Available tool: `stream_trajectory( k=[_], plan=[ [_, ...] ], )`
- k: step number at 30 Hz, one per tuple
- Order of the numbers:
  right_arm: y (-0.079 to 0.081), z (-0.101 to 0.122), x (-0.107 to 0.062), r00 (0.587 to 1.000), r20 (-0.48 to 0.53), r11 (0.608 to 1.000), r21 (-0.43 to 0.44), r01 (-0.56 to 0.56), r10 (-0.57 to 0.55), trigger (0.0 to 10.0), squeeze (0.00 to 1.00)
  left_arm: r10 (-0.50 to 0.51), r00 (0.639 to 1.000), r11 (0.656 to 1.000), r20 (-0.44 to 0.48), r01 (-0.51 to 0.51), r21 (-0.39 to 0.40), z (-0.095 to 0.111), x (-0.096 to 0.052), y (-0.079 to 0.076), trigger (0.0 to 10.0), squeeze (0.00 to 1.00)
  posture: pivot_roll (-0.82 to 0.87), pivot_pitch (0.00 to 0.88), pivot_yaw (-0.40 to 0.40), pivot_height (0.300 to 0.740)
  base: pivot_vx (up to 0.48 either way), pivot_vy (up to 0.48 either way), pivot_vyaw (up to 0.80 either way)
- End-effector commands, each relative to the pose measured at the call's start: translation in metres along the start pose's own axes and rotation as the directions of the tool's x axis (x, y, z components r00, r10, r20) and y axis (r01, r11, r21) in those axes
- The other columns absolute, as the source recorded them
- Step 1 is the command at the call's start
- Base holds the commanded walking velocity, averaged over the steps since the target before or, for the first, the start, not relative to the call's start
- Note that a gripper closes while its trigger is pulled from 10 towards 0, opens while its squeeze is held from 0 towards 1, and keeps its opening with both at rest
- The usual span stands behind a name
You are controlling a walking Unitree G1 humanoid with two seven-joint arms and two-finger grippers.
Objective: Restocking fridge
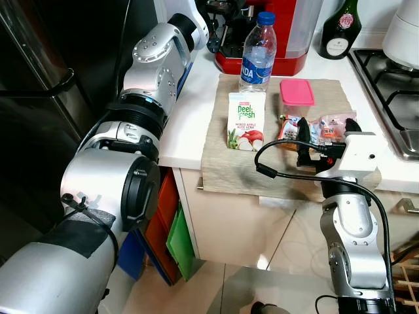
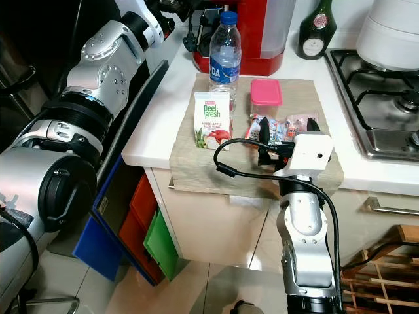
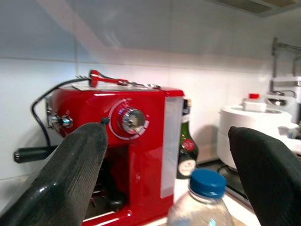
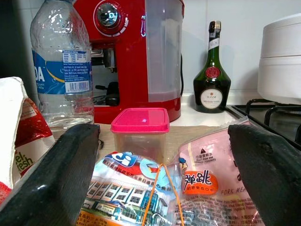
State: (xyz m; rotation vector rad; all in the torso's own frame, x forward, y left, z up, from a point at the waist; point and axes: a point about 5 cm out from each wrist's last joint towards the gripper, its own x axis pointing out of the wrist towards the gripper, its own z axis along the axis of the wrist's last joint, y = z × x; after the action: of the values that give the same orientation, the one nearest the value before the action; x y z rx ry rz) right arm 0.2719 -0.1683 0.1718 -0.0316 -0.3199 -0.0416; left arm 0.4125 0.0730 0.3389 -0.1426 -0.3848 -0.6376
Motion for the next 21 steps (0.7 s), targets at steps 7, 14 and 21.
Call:
stream_trajectory(
  k=[7,14,21],
  plan=[
    [0.0058,0.0002,0.0026,0.999,-0.007,0.999,0.012,-0.033,0.033,10.0,0.0,-0.16,0.987,0.985,0.008,0.16,0.069,0.0125,-0.0028,0.002,10.0,0.0,-0.11,0.0,0.092,0.74,0.0,0.0,0.0],
    [0.0068,-0.0005,0.0026,0.999,-0.01,0.999,0.012,-0.038,0.038,10.0,0.0,-0.25,0.968,0.967,0.015,0.249,0.053,0.0109,-0.0068,0.0013,10.0,0.0,-0.11,0.0,0.106,0.74,0.0,0.0,0.0],
    [0.0096,-0.0013,0.0008,0.999,-0.01,0.999,0.02,-0.03,0.031,10.0,0.0,-0.319,0.948,0.948,0.027,0.318,0.032,0.0114,-0.0058,-0.0045,10.0,0.0,-0.11,0.0,0.126,0.74,0.0,0.0,0.0]
  ],
)
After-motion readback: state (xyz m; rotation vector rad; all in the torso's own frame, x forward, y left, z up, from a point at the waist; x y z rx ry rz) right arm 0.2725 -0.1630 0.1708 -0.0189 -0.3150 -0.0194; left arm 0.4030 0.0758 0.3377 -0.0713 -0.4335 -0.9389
